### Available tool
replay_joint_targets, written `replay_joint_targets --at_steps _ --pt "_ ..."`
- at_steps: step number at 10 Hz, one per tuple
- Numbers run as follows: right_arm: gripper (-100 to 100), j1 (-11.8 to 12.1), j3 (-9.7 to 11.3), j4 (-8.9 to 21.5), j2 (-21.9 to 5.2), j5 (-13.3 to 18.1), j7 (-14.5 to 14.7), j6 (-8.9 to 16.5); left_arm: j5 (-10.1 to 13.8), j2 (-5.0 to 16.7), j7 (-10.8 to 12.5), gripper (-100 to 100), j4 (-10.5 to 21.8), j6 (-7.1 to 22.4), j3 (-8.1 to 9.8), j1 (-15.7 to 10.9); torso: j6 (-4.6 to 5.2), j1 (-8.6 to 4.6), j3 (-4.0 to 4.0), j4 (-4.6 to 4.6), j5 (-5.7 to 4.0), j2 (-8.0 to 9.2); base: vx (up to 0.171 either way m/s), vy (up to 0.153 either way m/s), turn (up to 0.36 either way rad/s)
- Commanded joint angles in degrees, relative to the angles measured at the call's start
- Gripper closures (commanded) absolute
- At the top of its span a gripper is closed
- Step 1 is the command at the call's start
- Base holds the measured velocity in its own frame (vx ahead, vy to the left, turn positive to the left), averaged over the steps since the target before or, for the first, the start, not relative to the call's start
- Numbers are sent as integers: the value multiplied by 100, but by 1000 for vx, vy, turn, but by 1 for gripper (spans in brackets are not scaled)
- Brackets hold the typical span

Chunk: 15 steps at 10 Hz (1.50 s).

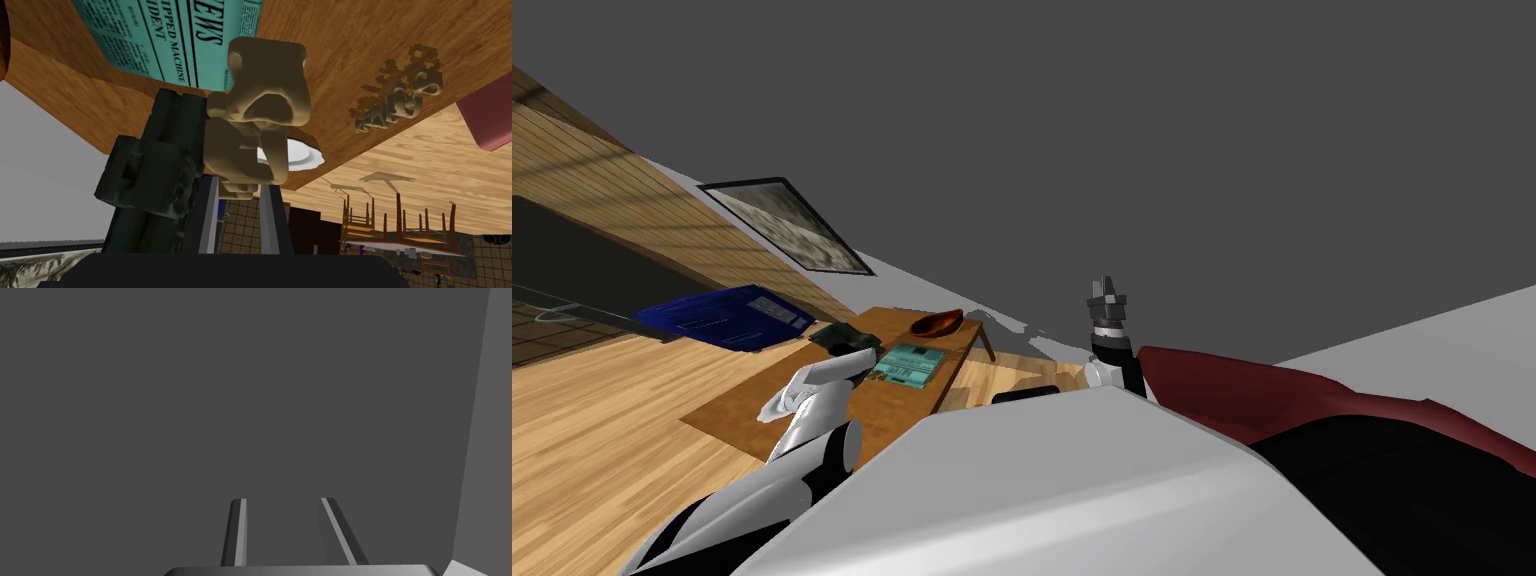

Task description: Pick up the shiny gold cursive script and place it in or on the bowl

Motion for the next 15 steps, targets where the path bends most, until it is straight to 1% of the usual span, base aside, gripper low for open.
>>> replay_joint_targets --at_steps 1,2,3,5,15 --pt "0 0 0 0 0 0 0 0 21 26 -63 100 -229 167 56 56 0 0 0 0 0 0 110 -91 -22" --pt "0 0 0 0 0 0 0 0 11 61 -91 100 -253 246 76 27 -4 17 3 0 1 8 70 -38 -28" --pt "0 -1 -1 0 -1 0 0 0 5 130 -147 100 -265 423 100 -38 -6 37 9 1 6 20 110 -32 -80" --pt "0 0 -1 0 -1 0 0 0 16 195 -206 100 -234 620 107 -110 3 40 -5 -4 8 -4 139 -34 -90" --pt "0 0 -1 0 -1 0 0 0 153 521 -524 100 92 1735 31 -465 8 54 -11 -13 11 -6 127 0 -104"
